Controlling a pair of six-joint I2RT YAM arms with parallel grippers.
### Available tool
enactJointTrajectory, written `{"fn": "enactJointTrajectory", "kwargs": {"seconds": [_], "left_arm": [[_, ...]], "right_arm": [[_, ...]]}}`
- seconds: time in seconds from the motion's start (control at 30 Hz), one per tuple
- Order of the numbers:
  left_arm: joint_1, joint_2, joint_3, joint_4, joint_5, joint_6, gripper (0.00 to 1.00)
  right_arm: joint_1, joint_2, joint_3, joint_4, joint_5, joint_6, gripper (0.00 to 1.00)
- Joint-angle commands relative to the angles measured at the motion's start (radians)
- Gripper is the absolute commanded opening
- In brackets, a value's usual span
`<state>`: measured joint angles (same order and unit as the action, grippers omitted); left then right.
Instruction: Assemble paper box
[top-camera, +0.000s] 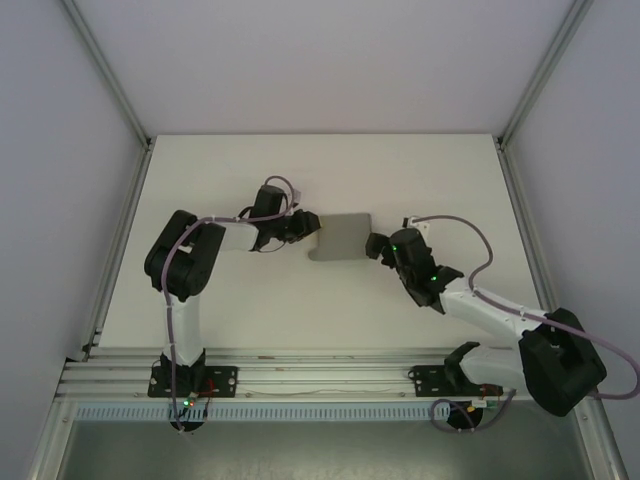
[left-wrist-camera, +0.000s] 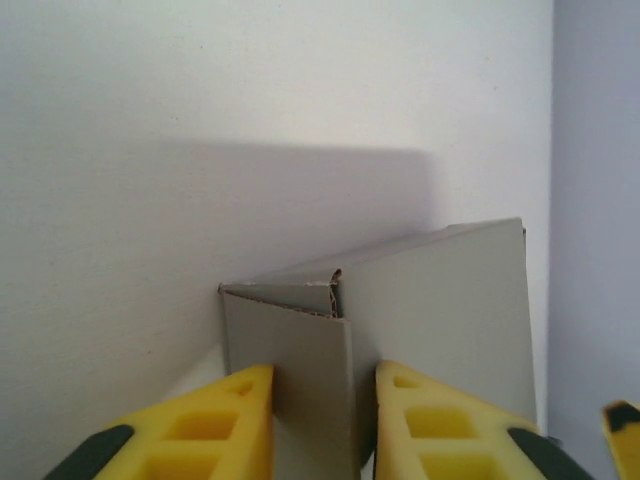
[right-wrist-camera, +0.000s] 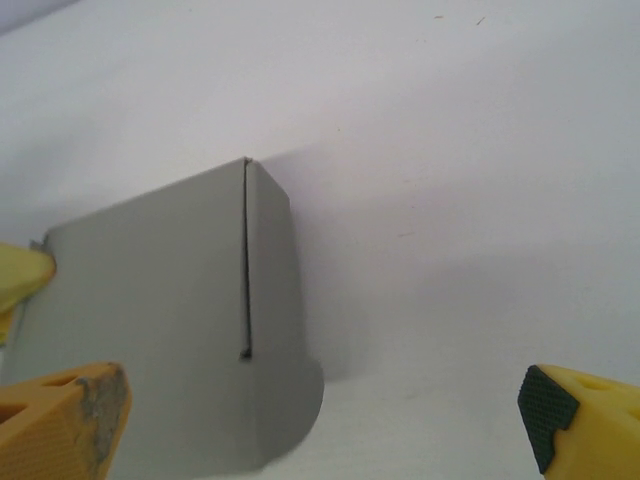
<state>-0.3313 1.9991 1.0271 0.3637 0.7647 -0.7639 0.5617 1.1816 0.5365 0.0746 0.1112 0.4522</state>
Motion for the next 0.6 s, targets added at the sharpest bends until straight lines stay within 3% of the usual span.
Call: {"fn": "enactJointTrajectory", "kwargs": {"seconds": [0.0,0.07,0.27,0.57], "left_arm": [[0.023,0.051,-0.063,0.050,0.053,-0.036,0.23],[0.030,0.050,-0.074,0.066,0.054,-0.039,0.17],[0.057,0.055,-0.108,0.131,0.084,-0.070,0.17],[0.072,0.057,-0.115,0.131,0.089,-0.047,0.17]], "right_arm": [[-0.049,0.033,0.026,0.080,-0.188,0.051,1.00],[-0.073,0.063,0.049,0.094,-0.277,0.071,1.00],[-0.152,0.224,0.144,0.093,-0.503,0.138,1.00],[-0.204,0.494,0.285,0.243,-0.808,0.172,0.95]]}}
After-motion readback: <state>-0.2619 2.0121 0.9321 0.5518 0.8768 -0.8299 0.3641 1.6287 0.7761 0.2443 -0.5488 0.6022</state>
